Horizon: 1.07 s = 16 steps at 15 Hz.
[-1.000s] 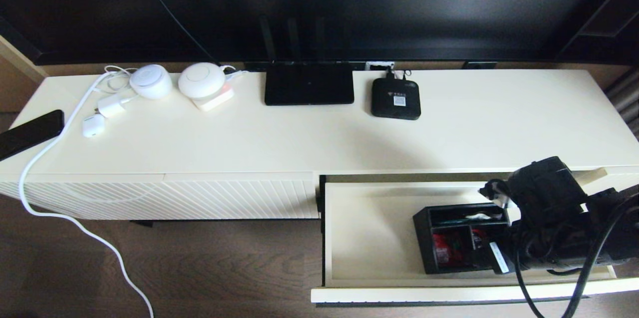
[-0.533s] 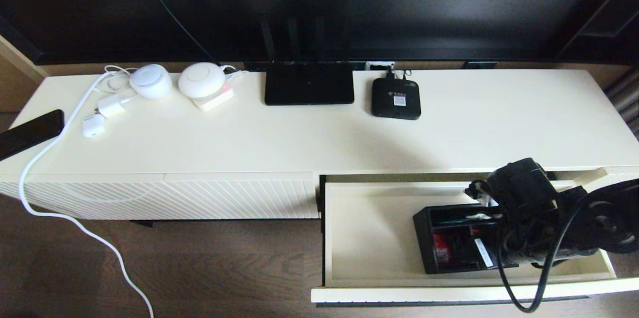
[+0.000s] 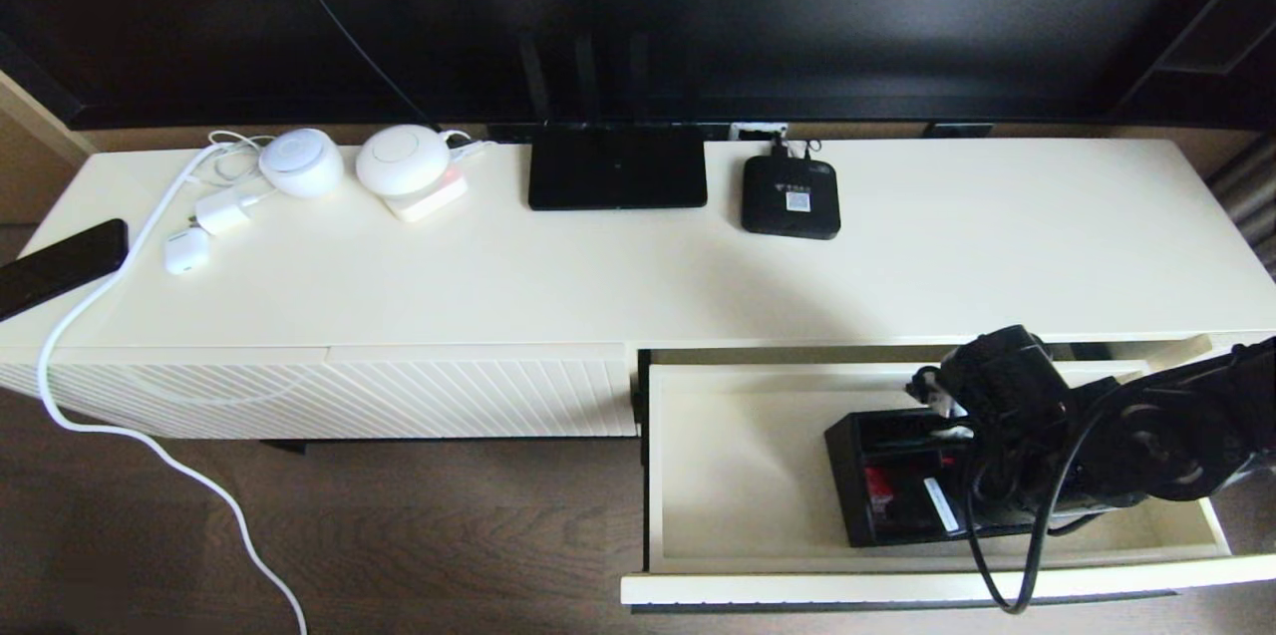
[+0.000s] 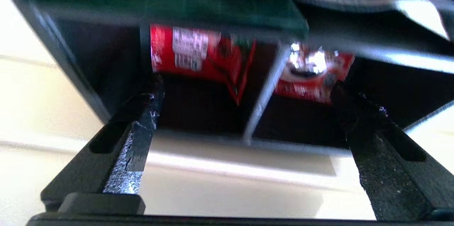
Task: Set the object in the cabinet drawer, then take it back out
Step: Take the storage box out of the drawer and put it on the table
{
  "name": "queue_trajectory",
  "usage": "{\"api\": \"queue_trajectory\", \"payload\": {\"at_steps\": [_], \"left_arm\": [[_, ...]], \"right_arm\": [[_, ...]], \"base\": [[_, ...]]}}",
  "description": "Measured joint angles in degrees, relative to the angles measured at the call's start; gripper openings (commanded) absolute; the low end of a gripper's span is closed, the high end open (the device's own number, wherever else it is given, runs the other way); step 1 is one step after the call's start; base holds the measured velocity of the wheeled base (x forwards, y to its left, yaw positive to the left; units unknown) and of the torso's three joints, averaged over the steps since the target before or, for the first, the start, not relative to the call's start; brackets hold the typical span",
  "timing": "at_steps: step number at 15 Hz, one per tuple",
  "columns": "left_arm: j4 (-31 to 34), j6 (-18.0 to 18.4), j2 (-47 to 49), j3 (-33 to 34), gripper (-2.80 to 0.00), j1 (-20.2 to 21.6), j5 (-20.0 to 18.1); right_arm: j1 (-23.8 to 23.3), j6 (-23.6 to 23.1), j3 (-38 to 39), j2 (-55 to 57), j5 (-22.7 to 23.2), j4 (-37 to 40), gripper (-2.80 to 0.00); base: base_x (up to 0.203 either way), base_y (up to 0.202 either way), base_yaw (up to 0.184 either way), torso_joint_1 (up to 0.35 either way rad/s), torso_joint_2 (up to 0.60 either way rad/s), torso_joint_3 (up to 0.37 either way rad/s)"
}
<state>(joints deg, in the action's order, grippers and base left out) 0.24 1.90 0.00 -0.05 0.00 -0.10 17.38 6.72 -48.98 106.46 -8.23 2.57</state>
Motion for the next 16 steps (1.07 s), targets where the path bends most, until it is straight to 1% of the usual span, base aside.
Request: {"api": "queue_trajectory", "payload": {"at_steps": [4, 7, 16], "left_arm": [[0.0, 0.0, 0.0, 0.0, -2.8, 0.0, 0.0], [0.0, 0.0, 0.0, 0.0, -2.8, 0.0, 0.0], [0.0, 0.0, 0.0, 0.0, -2.8, 0.0, 0.0]], "right_arm": [[0.0, 0.2, 0.4, 1.3, 0.0, -0.6, 0.0], [0.4, 3.0, 0.3, 1.7, 0.0, -0.6, 0.0], [0.9, 3.2, 1.1, 2.3, 0.0, -0.6, 0.0]], "base": [[0.0, 0.0, 0.0, 0.0, 0.0, 0.0], [0.0, 0.0, 0.0, 0.0, 0.0, 0.0], [0.0, 0.0, 0.0, 0.0, 0.0, 0.0]]}}
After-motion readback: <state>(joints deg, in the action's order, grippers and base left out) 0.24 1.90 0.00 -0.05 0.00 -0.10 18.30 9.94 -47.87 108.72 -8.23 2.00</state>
